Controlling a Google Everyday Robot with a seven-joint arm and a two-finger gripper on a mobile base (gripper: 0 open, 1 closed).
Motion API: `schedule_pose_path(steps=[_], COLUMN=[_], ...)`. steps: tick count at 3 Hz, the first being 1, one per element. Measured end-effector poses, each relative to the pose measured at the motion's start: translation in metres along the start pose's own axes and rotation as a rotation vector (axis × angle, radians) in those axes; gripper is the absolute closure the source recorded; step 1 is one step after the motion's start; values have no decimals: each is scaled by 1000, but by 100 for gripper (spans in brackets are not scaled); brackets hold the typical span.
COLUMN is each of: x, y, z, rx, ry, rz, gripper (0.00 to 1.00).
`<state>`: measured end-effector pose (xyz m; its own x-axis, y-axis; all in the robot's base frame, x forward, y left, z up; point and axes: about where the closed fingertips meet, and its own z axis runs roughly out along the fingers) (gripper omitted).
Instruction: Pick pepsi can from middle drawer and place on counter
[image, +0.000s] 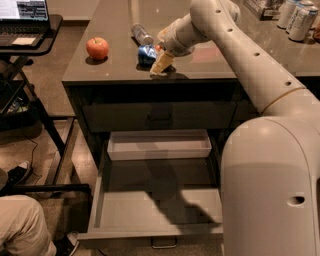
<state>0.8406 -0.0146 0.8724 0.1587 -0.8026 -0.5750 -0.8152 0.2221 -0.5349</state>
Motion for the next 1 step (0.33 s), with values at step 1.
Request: schedule_pose_path(steps=[1], x=[0], y=[0], z=[0], rx=[0], ry=[0], rz=[0], gripper=[0])
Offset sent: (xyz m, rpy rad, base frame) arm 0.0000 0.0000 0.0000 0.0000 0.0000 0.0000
